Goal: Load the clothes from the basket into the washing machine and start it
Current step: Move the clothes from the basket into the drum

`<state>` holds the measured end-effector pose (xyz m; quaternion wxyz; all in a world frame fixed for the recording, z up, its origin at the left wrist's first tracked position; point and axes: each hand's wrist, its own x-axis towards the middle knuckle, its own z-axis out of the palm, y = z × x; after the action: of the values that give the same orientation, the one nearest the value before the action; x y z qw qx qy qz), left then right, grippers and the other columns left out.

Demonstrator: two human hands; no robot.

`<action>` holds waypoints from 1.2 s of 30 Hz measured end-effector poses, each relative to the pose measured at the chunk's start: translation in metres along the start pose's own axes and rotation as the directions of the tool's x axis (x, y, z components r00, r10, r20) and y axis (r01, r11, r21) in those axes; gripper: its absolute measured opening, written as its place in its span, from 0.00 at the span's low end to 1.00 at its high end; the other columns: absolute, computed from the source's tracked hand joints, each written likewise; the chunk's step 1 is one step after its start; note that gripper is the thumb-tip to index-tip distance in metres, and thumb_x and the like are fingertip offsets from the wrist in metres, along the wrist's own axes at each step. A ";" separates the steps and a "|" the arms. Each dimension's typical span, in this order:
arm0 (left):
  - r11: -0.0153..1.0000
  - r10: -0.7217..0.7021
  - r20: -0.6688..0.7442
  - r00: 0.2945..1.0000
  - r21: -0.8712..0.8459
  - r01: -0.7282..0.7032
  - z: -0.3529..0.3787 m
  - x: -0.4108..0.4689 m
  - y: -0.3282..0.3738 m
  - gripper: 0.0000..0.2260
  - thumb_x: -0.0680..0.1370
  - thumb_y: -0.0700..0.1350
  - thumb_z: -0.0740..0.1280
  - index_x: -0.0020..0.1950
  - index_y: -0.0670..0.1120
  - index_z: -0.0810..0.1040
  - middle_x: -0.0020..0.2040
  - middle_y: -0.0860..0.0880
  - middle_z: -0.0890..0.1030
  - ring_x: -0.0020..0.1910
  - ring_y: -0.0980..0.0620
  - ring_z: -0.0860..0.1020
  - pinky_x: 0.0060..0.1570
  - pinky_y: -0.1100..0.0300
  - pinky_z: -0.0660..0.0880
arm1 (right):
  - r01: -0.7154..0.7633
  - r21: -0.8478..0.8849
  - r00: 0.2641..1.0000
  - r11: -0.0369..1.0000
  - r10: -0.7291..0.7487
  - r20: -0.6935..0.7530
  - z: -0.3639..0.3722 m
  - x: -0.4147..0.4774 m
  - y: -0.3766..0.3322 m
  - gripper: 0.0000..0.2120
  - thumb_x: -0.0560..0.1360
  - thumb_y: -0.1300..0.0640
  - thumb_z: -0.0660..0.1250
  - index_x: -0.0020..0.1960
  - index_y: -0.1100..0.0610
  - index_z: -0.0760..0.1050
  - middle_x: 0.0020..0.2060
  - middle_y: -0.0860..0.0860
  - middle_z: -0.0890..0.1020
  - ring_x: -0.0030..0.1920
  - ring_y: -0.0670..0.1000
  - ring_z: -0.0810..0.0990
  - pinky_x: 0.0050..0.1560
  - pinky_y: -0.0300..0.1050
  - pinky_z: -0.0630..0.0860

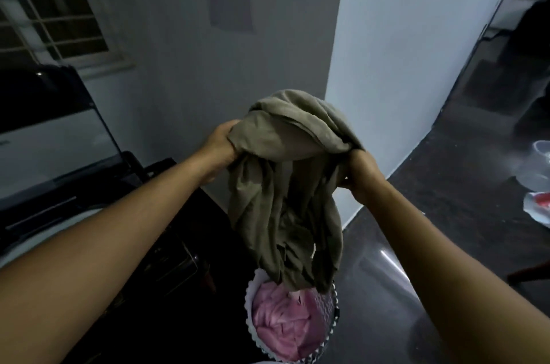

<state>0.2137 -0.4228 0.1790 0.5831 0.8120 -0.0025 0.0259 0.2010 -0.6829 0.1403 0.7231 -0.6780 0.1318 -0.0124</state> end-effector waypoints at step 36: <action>0.562 0.157 0.274 0.949 -0.815 0.142 0.048 0.047 0.105 0.08 0.78 0.42 0.67 0.54 0.43 0.83 0.52 0.45 0.86 0.52 0.48 0.85 0.51 0.54 0.81 | 0.230 -0.175 0.920 0.957 -0.156 0.359 0.018 0.039 -0.012 0.29 0.68 0.53 0.81 0.66 0.46 0.73 0.58 0.45 0.83 0.56 0.44 0.83 0.51 0.39 0.82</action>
<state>0.2585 -0.5003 0.2656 0.8862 0.4370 -0.1111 -0.1061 0.2441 -0.6741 0.1464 0.6528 -0.7534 -0.0629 0.0480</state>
